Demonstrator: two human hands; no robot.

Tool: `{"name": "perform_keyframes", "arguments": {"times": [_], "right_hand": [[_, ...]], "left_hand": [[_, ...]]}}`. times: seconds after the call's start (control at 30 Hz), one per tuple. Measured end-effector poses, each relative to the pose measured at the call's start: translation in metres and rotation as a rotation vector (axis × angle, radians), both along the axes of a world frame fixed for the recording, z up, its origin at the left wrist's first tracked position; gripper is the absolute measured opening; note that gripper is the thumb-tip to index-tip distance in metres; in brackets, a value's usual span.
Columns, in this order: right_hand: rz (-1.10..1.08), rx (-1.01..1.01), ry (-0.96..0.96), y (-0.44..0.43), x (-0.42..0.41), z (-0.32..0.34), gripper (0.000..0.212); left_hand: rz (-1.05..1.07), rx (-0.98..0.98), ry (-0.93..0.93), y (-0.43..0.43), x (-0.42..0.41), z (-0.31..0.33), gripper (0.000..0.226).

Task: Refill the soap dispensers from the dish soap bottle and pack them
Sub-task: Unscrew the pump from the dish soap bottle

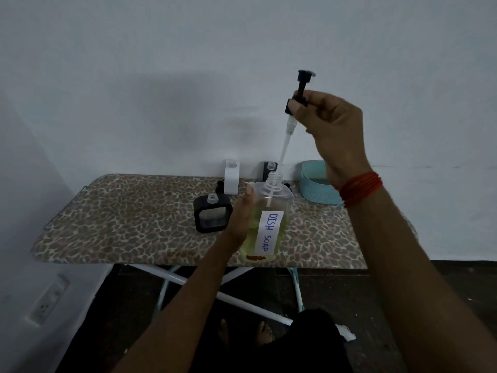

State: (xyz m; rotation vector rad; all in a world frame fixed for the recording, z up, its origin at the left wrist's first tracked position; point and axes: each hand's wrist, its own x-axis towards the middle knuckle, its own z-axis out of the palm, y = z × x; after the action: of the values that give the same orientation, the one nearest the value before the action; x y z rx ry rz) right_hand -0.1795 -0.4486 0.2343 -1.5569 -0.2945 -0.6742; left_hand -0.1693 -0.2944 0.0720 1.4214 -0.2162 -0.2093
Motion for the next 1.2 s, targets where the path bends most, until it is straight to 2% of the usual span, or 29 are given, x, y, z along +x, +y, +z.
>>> {"name": "perform_keyframes", "arguments": {"times": [0.23,0.37,0.47,0.83,1.0,1.2], "right_hand": [[-0.020,-0.044,-0.068,-0.004,0.006,0.024,0.024],[-0.004,0.048,-0.047,-0.005,0.010,0.022,0.024],[-0.076,0.003,-0.055,-0.005,0.011,0.018,0.023],[-0.095,0.055,-0.051,-0.006,0.011,0.014,0.023],[-0.135,-0.009,-0.060,-0.005,0.011,0.012,0.020],[-0.133,0.014,-0.060,-0.010,0.012,0.013,0.016]], "left_hand": [[-0.026,-0.019,-0.004,-0.002,-0.001,-0.007,0.047],[-0.014,-0.038,0.016,-0.003,0.000,-0.010,0.072],[-0.006,-0.036,0.018,-0.003,-0.001,-0.010,0.073],[-0.004,-0.047,0.032,-0.004,0.004,-0.019,0.068],[-0.036,-0.032,0.043,-0.005,0.006,-0.023,0.089],[0.022,0.008,0.038,-0.008,0.004,-0.022,0.072]]}}
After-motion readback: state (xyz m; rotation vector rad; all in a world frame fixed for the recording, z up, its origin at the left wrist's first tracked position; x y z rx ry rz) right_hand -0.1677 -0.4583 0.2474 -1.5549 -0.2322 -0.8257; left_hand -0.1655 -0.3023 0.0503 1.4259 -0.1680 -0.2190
